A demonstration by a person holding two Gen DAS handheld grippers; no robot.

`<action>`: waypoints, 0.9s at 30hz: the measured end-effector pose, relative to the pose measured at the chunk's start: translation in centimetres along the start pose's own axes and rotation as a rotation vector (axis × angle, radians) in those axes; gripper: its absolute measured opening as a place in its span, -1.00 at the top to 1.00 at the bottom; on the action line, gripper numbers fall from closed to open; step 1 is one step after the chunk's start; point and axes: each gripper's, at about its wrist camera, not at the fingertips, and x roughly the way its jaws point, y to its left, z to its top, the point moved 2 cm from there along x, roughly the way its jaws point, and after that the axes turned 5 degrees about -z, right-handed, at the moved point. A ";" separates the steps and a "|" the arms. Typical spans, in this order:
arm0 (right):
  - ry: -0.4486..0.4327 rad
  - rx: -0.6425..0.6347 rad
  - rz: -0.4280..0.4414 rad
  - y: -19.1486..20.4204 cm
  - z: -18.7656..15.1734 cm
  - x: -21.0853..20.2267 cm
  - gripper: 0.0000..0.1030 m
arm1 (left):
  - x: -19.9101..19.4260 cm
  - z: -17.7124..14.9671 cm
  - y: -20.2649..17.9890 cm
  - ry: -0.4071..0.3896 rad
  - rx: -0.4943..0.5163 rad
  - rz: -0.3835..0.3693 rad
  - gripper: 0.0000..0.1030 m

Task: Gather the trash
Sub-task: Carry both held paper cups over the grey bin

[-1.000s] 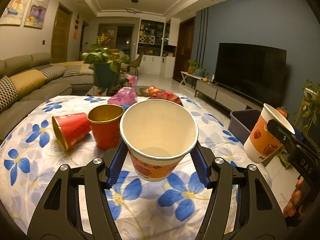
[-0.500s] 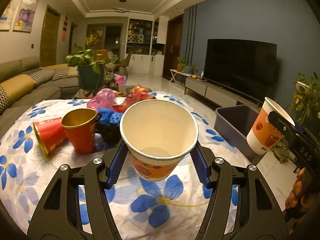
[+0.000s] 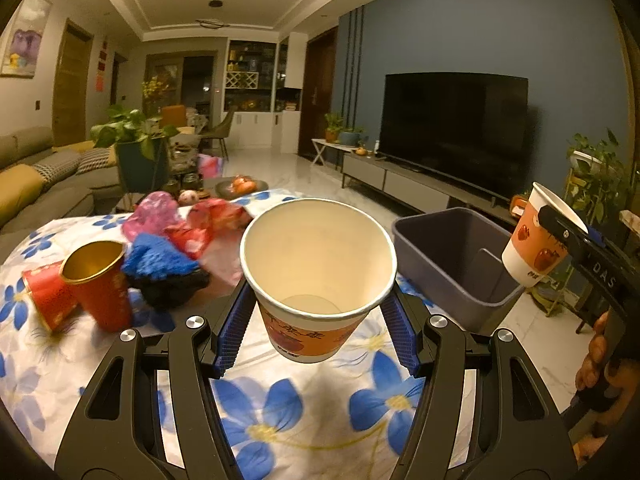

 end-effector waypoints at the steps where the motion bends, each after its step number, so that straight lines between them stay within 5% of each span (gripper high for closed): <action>1: -0.001 0.001 -0.008 -0.3 0.1 0.2 -0.19 | 0.2 0.1 -0.2 -0.001 0.003 -0.005 -0.18; 27: 0.030 0.020 -0.130 -6.7 0.3 5.7 -0.19 | 10.1 3.9 -10.9 -0.026 0.089 -0.253 -0.18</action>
